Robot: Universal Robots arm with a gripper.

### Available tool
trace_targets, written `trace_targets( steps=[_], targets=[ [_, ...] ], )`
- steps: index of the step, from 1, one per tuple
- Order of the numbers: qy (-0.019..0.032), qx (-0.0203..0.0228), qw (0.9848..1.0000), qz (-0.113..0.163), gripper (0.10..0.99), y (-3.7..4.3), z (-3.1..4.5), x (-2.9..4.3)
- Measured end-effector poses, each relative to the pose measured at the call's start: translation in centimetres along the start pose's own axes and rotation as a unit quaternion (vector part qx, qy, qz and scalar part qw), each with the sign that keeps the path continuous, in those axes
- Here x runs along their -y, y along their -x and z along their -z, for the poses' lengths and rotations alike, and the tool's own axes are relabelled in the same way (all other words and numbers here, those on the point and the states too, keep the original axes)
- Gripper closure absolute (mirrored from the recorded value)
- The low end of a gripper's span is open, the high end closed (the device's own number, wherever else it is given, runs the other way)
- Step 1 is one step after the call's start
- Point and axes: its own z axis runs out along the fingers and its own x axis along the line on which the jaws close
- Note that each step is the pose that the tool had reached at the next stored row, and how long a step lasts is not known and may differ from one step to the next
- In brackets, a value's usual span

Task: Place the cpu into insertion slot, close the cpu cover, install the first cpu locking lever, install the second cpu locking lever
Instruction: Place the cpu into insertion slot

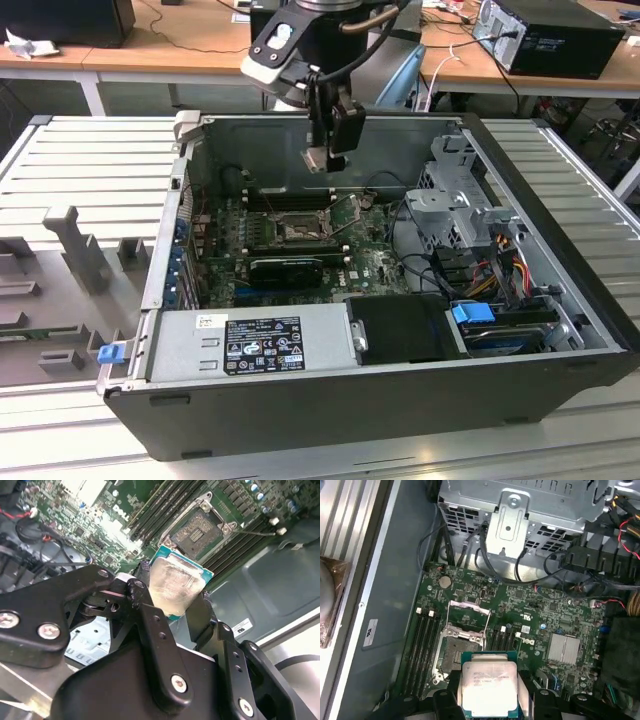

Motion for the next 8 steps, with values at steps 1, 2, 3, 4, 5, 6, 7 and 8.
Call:
trace_targets(
  steps=[1, 2, 3, 4, 5, 6, 7, 8],
  targets=[
    [0.0003, 0.0012, 0.9999, -0.013, 0.557, 0.0, -0.03, 0.0],
    [0.0004, 0.0021, 0.9997, -0.024, 0.557, 0.0, -0.04, 0.0],
    [0.0005, 0.0025, 0.9996, -0.028, 0.557, 0.0, -0.05, 0.0],
    [0.0006, 0.0029, 0.9994, -0.033, 0.557, 0.0, -0.07, 0.01],
    [0.0007, 0.0033, 0.9993, -0.038, 0.557, 0.0, -0.07, 0.01],
    [0.0008, 0.0036, 0.9992, -0.041, 0.557, 0.0, -0.09, 0.01],
    [0.001, 0.0044, 0.9987, -0.05, 0.557, 0.0, -0.11, 0.01],
    [0.0012, 0.0055, 0.9981, -0.062, 0.557, 0.0, -0.12, 0.01]
  ],
)
